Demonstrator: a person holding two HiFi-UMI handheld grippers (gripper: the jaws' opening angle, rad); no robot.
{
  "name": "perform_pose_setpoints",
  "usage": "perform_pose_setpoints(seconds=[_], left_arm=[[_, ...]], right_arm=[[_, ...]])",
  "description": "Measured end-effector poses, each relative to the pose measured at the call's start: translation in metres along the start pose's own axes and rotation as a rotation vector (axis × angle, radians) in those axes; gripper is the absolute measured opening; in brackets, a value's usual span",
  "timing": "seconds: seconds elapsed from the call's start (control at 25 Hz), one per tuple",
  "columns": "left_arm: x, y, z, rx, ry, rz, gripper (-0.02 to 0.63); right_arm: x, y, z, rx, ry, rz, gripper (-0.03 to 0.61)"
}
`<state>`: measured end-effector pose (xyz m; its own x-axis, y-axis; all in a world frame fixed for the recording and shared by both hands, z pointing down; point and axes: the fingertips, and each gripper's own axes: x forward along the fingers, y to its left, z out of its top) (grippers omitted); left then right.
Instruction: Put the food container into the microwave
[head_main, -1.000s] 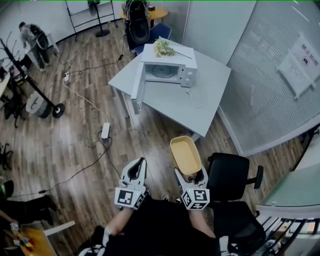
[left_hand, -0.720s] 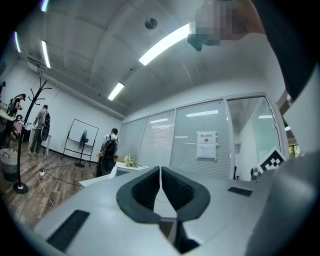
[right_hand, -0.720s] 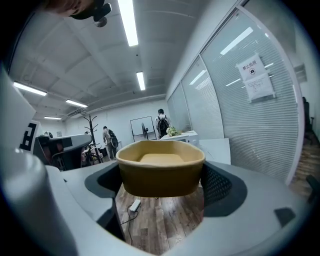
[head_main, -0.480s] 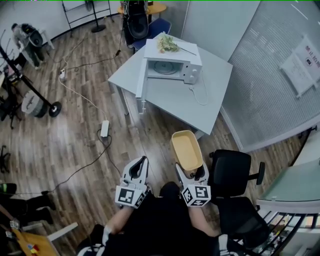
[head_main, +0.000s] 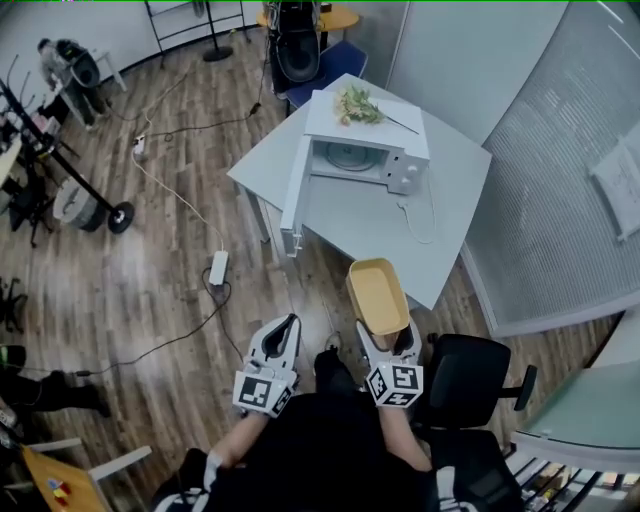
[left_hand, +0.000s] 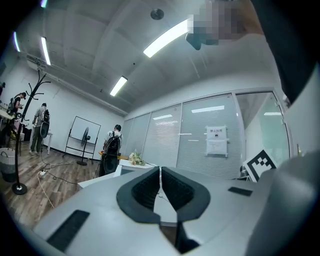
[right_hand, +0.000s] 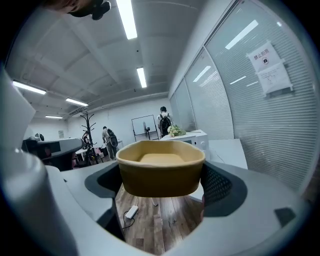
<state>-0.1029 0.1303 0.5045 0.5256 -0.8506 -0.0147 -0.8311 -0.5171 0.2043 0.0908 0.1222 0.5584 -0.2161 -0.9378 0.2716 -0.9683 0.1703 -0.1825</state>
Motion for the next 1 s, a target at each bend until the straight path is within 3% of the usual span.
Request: perform_pose_setpoints(seconds=[0.44, 1.0], left_arm=[[0.146, 0.035, 0.037, 0.000, -0.065, 0.073, 0.031], [0.276, 0.076, 0.050, -0.010, -0.058, 0.007, 0.031]], right_arm=[[0.156, -0.069, 0.043, -0.038, 0.035, 0.056, 0.497], [0.357, -0.119, 0.019, -0.084, 0.139, -0.018, 0.497]])
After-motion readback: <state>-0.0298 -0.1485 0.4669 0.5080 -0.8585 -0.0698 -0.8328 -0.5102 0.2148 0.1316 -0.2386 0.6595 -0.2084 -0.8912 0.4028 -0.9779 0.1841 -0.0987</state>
